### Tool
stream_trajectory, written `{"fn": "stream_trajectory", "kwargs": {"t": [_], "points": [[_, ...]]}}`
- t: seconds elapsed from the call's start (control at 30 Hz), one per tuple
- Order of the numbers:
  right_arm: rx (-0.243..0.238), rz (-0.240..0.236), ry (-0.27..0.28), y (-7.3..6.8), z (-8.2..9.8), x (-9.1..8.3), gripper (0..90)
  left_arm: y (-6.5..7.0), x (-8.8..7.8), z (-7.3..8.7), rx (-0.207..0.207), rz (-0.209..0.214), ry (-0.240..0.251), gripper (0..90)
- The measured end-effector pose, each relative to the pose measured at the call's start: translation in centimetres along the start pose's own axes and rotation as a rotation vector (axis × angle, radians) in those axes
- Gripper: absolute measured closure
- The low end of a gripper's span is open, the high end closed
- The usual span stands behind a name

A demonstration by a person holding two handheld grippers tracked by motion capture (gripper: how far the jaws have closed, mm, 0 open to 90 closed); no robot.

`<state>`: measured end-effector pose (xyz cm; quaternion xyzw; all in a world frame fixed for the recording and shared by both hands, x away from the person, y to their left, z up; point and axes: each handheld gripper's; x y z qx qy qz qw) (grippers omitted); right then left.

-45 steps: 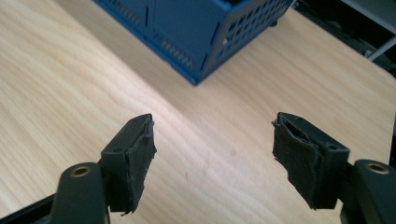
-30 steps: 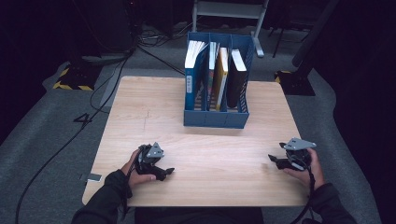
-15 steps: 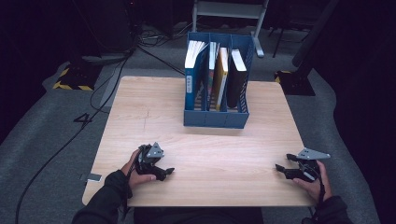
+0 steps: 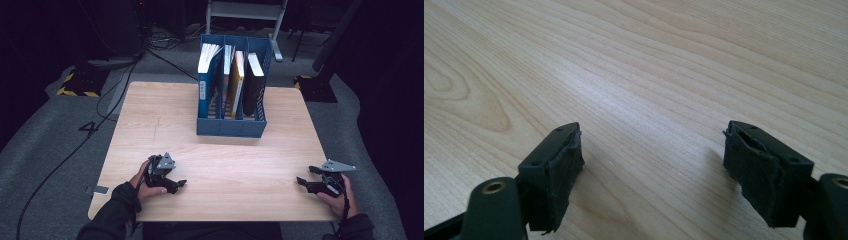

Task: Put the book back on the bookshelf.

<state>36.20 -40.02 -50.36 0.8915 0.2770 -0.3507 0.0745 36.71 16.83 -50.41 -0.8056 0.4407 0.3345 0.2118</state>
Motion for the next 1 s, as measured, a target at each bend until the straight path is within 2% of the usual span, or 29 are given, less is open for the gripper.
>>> {"fn": "stream_trajectory", "kwargs": {"t": [1.0], "points": [[0.007, 0.004, 0.000, 0.05, -0.02, 0.02, 23.3, -0.11, -0.02, 0.01, 0.007, 0.005, -0.002, 14.4]]}}
Point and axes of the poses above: each handheld gripper's, and its own axes: x roughly forward along the jaws, z roughly out of its underside, y roughly to its right, and after that the axes turned 5 degrees about x, right-handed
